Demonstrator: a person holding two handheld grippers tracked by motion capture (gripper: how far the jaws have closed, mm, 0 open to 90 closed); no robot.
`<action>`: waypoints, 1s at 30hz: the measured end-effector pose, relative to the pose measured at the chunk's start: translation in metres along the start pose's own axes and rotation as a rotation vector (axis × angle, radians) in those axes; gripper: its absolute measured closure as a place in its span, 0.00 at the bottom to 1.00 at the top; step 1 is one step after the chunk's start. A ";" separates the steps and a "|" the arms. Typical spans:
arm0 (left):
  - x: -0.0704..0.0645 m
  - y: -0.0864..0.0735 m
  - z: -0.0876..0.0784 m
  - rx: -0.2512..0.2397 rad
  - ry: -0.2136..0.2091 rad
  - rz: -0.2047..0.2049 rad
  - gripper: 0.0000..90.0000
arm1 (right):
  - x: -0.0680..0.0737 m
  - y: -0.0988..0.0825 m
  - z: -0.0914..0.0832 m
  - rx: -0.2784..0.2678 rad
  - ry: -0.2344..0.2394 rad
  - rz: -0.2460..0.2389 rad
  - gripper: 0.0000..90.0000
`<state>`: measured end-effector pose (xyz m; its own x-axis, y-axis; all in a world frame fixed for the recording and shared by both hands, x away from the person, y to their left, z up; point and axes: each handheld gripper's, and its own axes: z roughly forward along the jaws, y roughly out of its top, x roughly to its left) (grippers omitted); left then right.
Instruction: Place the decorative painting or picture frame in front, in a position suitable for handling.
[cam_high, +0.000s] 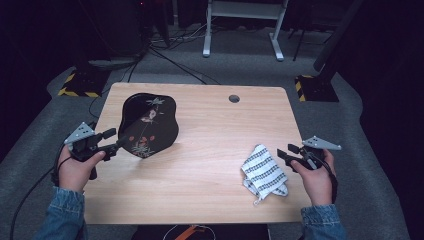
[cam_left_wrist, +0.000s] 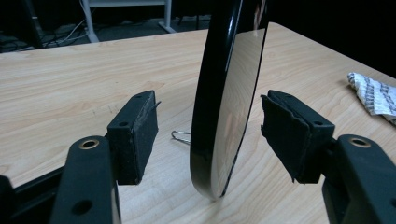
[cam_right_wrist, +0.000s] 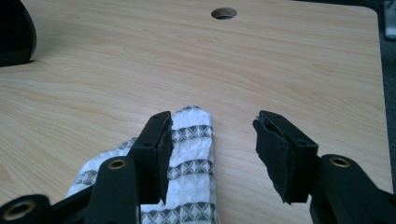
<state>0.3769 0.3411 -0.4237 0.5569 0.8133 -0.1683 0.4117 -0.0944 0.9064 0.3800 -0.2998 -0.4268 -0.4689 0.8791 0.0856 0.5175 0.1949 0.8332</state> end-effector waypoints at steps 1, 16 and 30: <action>0.001 0.000 0.004 0.003 -0.007 -0.006 0.40 | 0.000 -0.002 -0.001 0.002 0.000 0.001 0.52; 0.012 -0.006 0.044 -0.002 -0.148 -0.037 0.56 | 0.007 -0.013 -0.013 0.006 0.014 0.015 0.52; 0.006 -0.008 0.047 0.013 -0.223 0.047 0.89 | 0.011 -0.014 -0.008 0.021 0.037 0.011 0.52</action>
<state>0.4108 0.3201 -0.4504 0.7209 0.6610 -0.2084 0.3898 -0.1381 0.9105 0.3618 -0.2958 -0.4335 -0.4890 0.8646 0.1156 0.5376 0.1943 0.8205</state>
